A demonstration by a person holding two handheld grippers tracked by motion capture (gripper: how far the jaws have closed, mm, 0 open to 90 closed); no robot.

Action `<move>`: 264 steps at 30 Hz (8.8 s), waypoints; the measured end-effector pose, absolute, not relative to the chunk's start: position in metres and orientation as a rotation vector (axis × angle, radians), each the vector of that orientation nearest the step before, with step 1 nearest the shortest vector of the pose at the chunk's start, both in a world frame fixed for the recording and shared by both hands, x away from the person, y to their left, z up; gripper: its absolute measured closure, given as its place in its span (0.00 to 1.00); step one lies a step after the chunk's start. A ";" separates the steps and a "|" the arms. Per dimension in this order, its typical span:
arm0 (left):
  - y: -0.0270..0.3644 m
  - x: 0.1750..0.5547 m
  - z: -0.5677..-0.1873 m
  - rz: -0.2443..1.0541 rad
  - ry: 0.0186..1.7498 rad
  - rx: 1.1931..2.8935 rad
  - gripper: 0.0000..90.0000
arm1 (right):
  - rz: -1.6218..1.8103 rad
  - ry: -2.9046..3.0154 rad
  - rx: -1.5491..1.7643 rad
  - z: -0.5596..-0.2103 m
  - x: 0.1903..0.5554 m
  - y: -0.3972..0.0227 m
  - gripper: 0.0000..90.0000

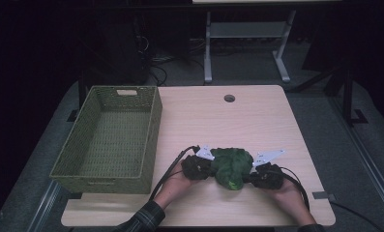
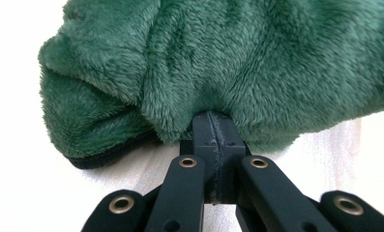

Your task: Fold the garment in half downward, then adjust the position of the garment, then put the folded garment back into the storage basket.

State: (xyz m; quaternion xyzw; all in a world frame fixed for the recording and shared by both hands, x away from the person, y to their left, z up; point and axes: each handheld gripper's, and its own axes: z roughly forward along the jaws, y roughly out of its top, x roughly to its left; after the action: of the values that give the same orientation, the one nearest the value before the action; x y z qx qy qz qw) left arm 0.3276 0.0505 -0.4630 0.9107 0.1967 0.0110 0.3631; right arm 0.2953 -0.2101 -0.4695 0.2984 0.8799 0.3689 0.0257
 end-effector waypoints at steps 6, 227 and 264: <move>0.056 0.325 -0.461 0.037 0.516 2.337 0.98 | 1.117 2.716 0.936 -0.467 0.293 -0.212 1.00; 0.082 0.341 -0.341 0.133 0.418 2.466 0.64 | 1.013 2.347 1.197 -0.483 0.291 -0.279 0.09; 0.276 0.341 -0.297 0.446 0.901 2.238 0.64 | 1.012 2.347 1.197 -0.483 0.291 -0.280 0.09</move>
State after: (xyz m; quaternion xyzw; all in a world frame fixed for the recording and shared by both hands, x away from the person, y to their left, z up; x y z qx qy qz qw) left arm 0.3407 0.2759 -0.2973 0.8587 0.3457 0.1713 0.3374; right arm 0.2913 -0.2796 -0.4829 0.4186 0.8211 0.3539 0.1592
